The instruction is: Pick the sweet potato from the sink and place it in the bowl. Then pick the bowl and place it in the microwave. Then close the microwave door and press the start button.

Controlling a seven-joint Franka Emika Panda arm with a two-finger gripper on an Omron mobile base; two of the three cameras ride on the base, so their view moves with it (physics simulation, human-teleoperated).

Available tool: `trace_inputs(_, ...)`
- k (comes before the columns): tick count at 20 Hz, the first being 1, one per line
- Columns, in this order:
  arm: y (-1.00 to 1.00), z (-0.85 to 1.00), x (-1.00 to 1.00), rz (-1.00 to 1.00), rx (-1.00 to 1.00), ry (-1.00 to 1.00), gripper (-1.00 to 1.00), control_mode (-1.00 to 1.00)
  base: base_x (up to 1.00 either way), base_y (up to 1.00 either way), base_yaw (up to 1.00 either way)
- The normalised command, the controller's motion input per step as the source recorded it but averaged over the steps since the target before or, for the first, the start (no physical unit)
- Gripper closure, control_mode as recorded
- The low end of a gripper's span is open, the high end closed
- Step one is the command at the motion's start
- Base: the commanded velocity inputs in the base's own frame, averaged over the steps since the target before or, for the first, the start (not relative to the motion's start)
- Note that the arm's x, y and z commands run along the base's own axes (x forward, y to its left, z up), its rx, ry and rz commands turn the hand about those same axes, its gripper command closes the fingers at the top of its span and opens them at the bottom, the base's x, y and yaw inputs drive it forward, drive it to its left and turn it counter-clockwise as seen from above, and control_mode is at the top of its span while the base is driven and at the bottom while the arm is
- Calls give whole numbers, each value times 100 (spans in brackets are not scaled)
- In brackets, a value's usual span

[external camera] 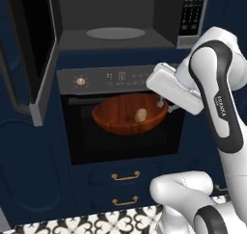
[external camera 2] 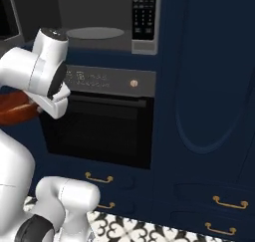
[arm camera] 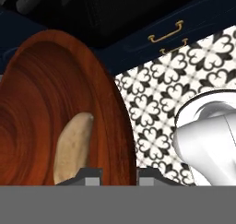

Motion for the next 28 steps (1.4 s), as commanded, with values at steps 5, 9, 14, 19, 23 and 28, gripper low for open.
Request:
trace_inputs(5, -2, 11, 13, 0, 3, -1, 100, -100, 52, 0, 0)
trace_inputs(9, -16, 81, 60, -2, 16, -11, 100, -100, 0, 0, 0)
trace_inputs(14, -16, 92, 65, -12, 10, -20, 100, -100, 0, 0, 0)
trace_inputs(19, -1, 29, 54, -32, 1, -33, 100, -100, 0, 0, 0)
trace_inputs(23, 3, 1, 0, -35, 2, -44, 100, -100, 0, 0, 0)
trace_inputs(28, 0, 33, 75, -46, 10, -12, 100, -100, 0, 0, 0)
